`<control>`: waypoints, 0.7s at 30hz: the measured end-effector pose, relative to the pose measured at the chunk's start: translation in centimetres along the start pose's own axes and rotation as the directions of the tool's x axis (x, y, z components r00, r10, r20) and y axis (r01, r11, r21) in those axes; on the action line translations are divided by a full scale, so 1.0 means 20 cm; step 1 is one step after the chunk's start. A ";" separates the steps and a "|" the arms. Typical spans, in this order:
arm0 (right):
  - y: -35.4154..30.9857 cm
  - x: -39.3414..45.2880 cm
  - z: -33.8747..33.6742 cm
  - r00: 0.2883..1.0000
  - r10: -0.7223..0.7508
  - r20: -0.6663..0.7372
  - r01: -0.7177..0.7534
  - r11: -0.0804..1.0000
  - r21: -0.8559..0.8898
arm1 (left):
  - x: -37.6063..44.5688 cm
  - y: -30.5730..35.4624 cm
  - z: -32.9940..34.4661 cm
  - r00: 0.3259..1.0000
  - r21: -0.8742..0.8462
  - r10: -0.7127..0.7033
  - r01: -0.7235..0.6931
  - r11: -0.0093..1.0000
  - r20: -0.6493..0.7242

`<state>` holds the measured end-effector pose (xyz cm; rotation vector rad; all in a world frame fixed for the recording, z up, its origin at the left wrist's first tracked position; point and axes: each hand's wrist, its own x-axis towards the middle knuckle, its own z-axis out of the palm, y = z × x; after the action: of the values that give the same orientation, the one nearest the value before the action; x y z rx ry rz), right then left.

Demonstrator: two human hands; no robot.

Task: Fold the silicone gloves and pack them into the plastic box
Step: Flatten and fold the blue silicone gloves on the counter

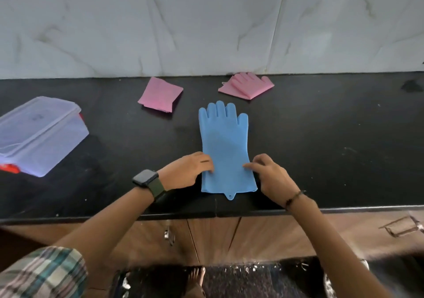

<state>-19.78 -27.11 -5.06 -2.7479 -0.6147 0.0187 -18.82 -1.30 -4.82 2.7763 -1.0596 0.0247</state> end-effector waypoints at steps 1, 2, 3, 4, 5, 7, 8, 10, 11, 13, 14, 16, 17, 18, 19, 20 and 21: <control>0.03 -0.02 -0.01 0.990 -0.133 0.038 0.136 0.987 -0.085 | -0.02 -0.01 0.00 0.998 0.057 0.031 -0.034 0.998 0.063; 0.06 -0.03 -0.02 0.968 -0.237 0.080 0.247 0.955 -0.164 | -0.04 -0.02 0.01 0.992 0.112 0.041 -0.055 0.992 0.119; 0.08 -0.02 -0.04 0.943 -0.317 0.098 0.331 0.916 -0.227 | -0.05 -0.03 0.00 0.986 0.158 0.044 -0.070 0.985 0.162; 0.10 -0.01 -0.05 0.918 -0.386 0.085 0.394 0.878 -0.272 | -0.05 -0.04 0.00 0.981 0.193 0.052 -0.088 0.977 0.187; 0.11 0.00 -0.06 0.896 -0.440 0.066 0.437 0.843 -0.313 | -0.04 -0.04 -0.01 0.978 0.217 0.084 -0.125 0.968 0.190; 0.12 0.03 -0.06 0.858 -0.512 0.033 0.490 0.798 -0.351 | -0.03 -0.04 -0.03 0.970 0.286 0.197 -0.231 0.930 0.143; 0.12 0.04 -0.05 0.845 -0.534 0.007 0.503 0.791 -0.348 | -0.02 -0.03 -0.04 0.962 0.322 0.244 -0.270 0.907 0.120; 0.11 0.05 -0.02 0.861 -0.503 -0.078 0.467 0.841 -0.272 | -0.01 -0.02 -0.02 0.964 0.367 0.262 -0.261 0.893 0.049; 0.09 0.06 0.00 0.890 -0.436 -0.136 0.413 0.896 -0.165 | -0.01 -0.01 0.00 0.980 0.316 0.199 -0.186 0.930 -0.010; 0.08 0.08 0.02 0.959 -0.203 -0.198 0.229 0.966 0.123 | 0.00 0.01 0.01 0.988 -0.033 -0.126 0.123 0.992 -0.094; 0.07 0.11 0.02 0.978 -0.066 -0.199 0.118 0.958 0.260 | 0.02 0.02 0.00 0.945 -0.258 -0.309 0.273 0.927 -0.110; 0.04 0.18 -0.01 0.967 0.184 -0.175 -0.073 0.862 0.502 | 0.09 0.02 -0.01 0.805 -0.590 -0.583 0.421 0.689 -0.107; 0.01 0.23 -0.02 0.948 0.273 -0.163 -0.135 0.810 0.571 | 0.13 0.02 -0.03 0.737 -0.684 -0.673 0.457 0.568 -0.066; 0.00 0.29 -0.04 0.931 0.332 -0.151 -0.180 0.778 0.602 | 0.17 0.02 -0.04 0.671 -0.747 -0.742 0.490 0.449 -0.007; -0.01 0.35 -0.05 0.921 0.367 -0.132 -0.219 0.767 0.604 | 0.21 0.01 -0.05 0.602 -0.789 -0.796 0.521 0.326 0.068; -0.02 0.41 -0.06 0.917 0.387 -0.102 -0.260 0.771 0.582 | 0.24 0.00 -0.06 0.537 -0.816 -0.832 0.538 0.211 0.139; -0.03 0.45 -0.06 0.914 0.400 -0.070 -0.303 0.787 0.538 | 0.27 -0.01 -0.06 0.485 -0.827 -0.852 0.549 0.119 0.199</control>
<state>-11.77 -23.19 -3.20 -2.2553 -0.0154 0.0179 -14.60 -4.43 -3.25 1.9149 0.4682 -0.1038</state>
